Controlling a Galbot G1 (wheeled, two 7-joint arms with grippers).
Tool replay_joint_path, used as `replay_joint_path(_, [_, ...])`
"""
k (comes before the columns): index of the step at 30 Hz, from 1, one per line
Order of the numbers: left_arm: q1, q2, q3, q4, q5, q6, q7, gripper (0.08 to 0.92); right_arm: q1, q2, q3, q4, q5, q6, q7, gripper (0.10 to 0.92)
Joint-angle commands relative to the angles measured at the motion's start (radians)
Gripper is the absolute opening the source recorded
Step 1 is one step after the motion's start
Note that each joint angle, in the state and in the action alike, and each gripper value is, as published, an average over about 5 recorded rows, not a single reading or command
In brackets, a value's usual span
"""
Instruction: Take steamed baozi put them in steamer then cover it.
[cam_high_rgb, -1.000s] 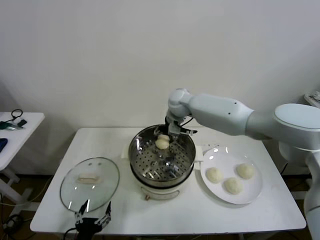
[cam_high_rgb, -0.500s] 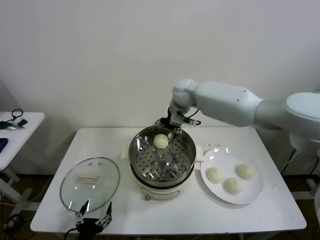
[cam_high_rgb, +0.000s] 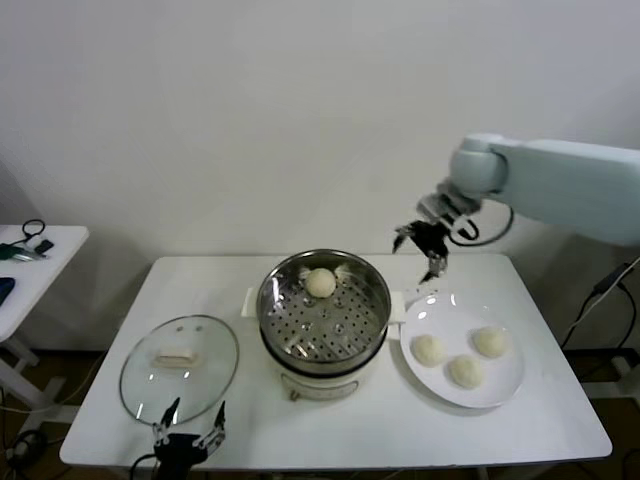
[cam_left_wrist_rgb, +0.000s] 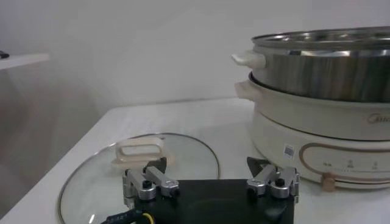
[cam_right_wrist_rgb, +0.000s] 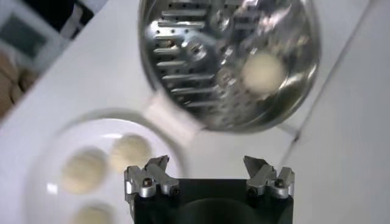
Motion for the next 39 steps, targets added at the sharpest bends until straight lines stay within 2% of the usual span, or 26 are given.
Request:
replay_joint_path(1, [-0.002, 0.002, 0.0, 0.001, -0.001, 0.002, 0.001, 0.823, -0.119, -0.192, -0.032, 0.179, 0.066, -0.328, 0.101, 0.823])
replay_joint_path(13, [-0.001, 0.007, -0.004, 0.004, 0.0, -0.001, 0.001, 0.823, -0.472, -0.133, 0.249, -0.015, -0.087, -0.42, 0.191, 0.823])
replay_joint_path(23, [0.002, 0.003, 0.002, 0.007, 0.005, -0.001, 0.001, 0.823, -0.593, -0.086, 0.345, -0.092, -0.114, -0.407, 0.193, 0.82])
replay_joint_path(34, [0.005, 0.003, 0.0, 0.008, 0.006, -0.003, 0.0, 0.823, -0.639, -0.042, 0.413, -0.143, -0.131, -0.396, 0.22, 0.7])
replay_joint_path(39, [0.006, 0.002, 0.003, 0.007, 0.009, -0.005, 0.0, 0.823, -0.606, -0.041, 0.404, -0.138, -0.111, -0.379, 0.199, 0.685])
